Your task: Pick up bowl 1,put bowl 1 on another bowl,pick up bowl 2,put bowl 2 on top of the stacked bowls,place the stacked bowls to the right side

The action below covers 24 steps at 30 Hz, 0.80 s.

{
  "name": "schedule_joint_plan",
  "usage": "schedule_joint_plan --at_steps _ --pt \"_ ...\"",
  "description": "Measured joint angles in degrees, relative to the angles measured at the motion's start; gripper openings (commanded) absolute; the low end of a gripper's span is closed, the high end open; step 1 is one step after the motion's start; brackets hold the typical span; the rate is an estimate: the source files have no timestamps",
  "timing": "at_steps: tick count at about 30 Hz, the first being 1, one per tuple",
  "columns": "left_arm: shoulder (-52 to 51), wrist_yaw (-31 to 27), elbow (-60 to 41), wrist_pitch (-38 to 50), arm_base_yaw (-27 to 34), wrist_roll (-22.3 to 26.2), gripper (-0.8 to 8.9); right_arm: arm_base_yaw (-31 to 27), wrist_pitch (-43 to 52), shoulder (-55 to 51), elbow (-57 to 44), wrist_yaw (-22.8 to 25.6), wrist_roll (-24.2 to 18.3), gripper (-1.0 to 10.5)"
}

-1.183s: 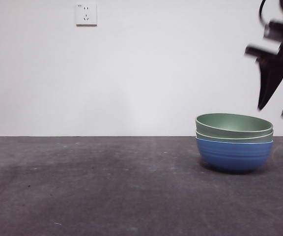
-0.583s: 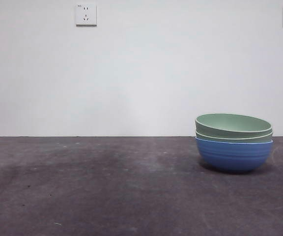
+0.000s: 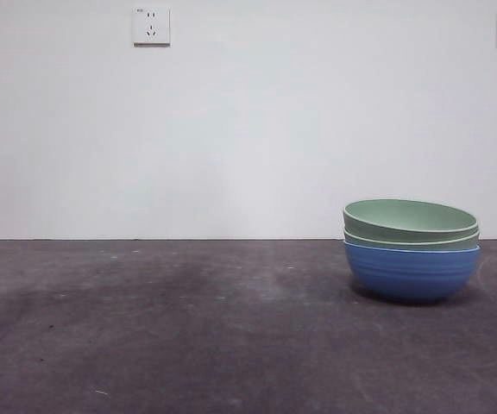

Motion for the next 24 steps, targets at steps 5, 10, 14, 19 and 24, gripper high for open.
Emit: schedule_joint_plan --at_steps 5,10,14,19,24 --pt "0.0 0.0 0.0 0.0 0.0 0.0 -0.02 0.0 0.0 0.0 0.0 0.0 0.0 0.0" --pt "0.0 0.0 0.0 0.9 0.0 0.1 -0.02 0.0 0.0 0.0 0.0 0.2 0.0 0.0" --pt "0.0 0.0 0.0 0.9 0.0 0.1 -0.02 0.0 0.0 0.0 0.0 0.2 0.0 0.0" --pt "0.0 0.0 0.0 0.9 0.0 0.1 -0.03 0.0 0.0 0.0 0.0 0.2 0.0 0.0" --pt "0.0 -0.2 0.0 1.6 0.3 0.2 -0.02 0.0 0.0 0.0 0.0 0.2 0.0 0.0"
